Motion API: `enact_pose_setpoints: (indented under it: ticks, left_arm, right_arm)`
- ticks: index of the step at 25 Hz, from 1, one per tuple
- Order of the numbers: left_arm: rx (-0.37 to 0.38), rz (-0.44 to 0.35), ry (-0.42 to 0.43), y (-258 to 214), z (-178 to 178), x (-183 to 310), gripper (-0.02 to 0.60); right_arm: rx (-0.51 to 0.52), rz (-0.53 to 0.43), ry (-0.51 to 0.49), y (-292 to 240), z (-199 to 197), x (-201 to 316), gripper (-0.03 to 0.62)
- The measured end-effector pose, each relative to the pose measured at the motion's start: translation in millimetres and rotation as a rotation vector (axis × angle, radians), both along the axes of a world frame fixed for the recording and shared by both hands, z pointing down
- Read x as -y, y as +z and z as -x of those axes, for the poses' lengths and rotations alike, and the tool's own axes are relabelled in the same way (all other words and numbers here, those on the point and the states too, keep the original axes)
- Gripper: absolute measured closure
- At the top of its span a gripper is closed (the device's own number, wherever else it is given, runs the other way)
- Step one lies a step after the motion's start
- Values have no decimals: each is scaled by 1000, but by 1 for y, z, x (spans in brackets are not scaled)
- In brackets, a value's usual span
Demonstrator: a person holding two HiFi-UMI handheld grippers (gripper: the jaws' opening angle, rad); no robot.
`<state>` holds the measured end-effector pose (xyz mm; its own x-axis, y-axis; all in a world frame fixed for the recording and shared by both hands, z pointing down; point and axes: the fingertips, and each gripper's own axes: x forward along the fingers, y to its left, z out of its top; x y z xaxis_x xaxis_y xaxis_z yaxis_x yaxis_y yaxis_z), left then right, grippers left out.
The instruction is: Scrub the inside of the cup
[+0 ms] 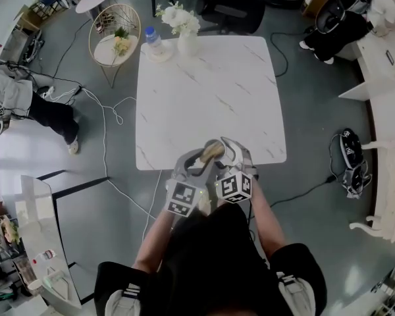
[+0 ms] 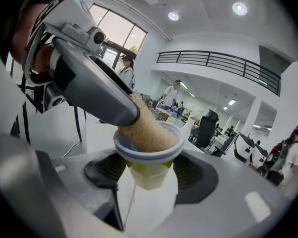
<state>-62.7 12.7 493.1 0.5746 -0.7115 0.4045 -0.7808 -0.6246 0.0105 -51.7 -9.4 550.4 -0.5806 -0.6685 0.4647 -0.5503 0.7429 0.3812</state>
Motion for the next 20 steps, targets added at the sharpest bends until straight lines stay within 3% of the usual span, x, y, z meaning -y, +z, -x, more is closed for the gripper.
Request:
enact_pose_setpoints:
  ticks: [20]
  left_arm:
    - [83,68,48,14,-16,-6,453]
  right_arm:
    - [-136,-99,-39,1,-10,-17,301]
